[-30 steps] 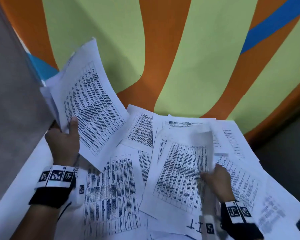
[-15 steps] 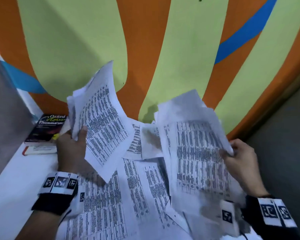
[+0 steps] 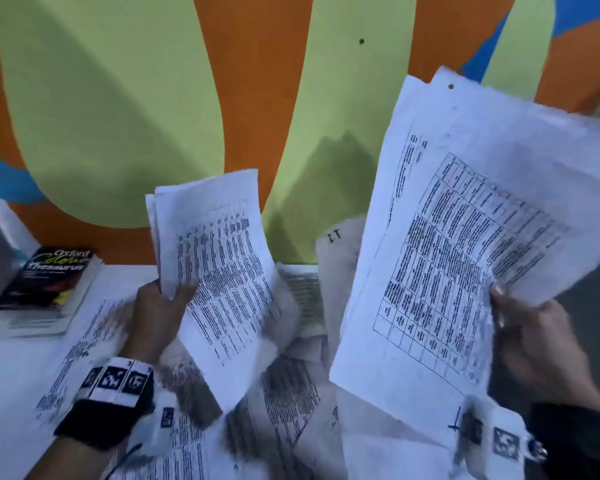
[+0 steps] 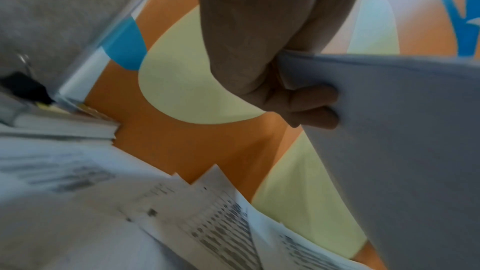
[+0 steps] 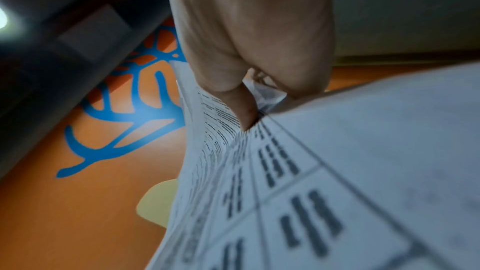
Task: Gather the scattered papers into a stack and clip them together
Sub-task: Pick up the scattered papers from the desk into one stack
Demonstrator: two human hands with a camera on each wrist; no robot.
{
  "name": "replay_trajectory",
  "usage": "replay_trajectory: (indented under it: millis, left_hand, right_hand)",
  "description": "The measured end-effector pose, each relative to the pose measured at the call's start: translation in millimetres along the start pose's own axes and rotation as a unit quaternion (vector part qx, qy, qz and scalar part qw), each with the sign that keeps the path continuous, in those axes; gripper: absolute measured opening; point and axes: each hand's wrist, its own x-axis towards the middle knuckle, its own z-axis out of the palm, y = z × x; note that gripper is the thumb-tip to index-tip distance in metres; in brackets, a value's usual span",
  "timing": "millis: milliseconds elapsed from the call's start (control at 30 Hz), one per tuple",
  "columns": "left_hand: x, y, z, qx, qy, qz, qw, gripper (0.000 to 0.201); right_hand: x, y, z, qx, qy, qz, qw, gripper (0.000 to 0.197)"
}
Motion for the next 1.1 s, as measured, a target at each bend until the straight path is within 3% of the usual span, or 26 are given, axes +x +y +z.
replay_trajectory:
  millis: [33,100,167,200,300,333,400,500,600,767,867,967,1000,1100]
  left_hand:
    - [-1.4,0.0,7.1,-0.002,-0.014,-0.001,1.0,0.019]
    - [-3.0,-4.8,21.8,-0.009,-0.056,-0.019,0.998,0.019]
    - [-6.3,-14.8,32.9,-0.007,-0.111,-0.042,0.993,0.02]
    - [-11.0,-17.8,37.7,-0.007,-0.136,-0.053,0.989,0.022]
    - [-28.0,-22.3,47.9,-0.036,-0.196,-0.081,0.977,0.035]
    - [-33.4,-21.5,49.7,-0.038,-0.217,-0.081,0.972,0.04]
    - [-38.2,-23.4,51.6,-0.013,-0.251,-0.085,0.964,0.038]
    - [-40.3,-25.1,54.3,0.01,-0.274,-0.088,0.958,0.022]
    - [-42.8,-23.5,59.1,-0.013,-0.272,-0.106,0.956,0.024]
    - [-40.5,-20.3,58.7,-0.022,-0.304,-0.092,0.948,0.038]
    - [-35.1,-16.4,57.5,-0.015,-0.332,-0.066,0.941,0.043]
    - [-29.5,-5.1,57.0,-0.003,-0.343,-0.037,0.939,0.05]
    - [-27.5,0.8,56.6,-0.001,-0.34,-0.027,0.94,0.051]
    - [-19.5,28.2,54.4,0.025,-0.295,0.018,0.955,0.045]
  right_hand:
    - [6.1,11.7,-0.1,0.022,-0.015,0.036,0.999,0.022]
    - [10.4,30.5,4.3,0.042,-0.063,0.101,0.992,0.048]
    - [16.0,59.2,5.9,0.07,-0.086,0.158,0.981,0.045]
    - [19.4,77.2,4.7,0.038,-0.085,0.181,0.979,0.048]
    - [27.8,135.8,-6.5,-0.128,-0.052,0.191,0.972,0.083]
    - [27.3,149.9,-6.0,-0.168,-0.048,0.202,0.964,0.072]
    - [14.8,160.9,7.7,-0.233,-0.027,0.22,0.947,0.024]
    - [4.5,170.0,17.1,-0.298,-0.049,0.216,0.929,0.009]
    - [3.5,173.4,23.3,-0.372,-0.074,0.213,0.901,0.029]
    - [5.1,166.9,30.6,-0.39,-0.158,0.207,0.883,0.011]
    - [4.7,157.2,39.6,-0.373,-0.207,0.179,0.887,0.004]
    - [9.2,151.4,49.3,-0.283,-0.23,0.189,0.912,0.045]
    - [10.7,149.3,53.7,-0.262,-0.22,0.176,0.923,0.05]
    - [10.3,133.1,76.6,-0.295,-0.171,0.032,0.94,0.036]
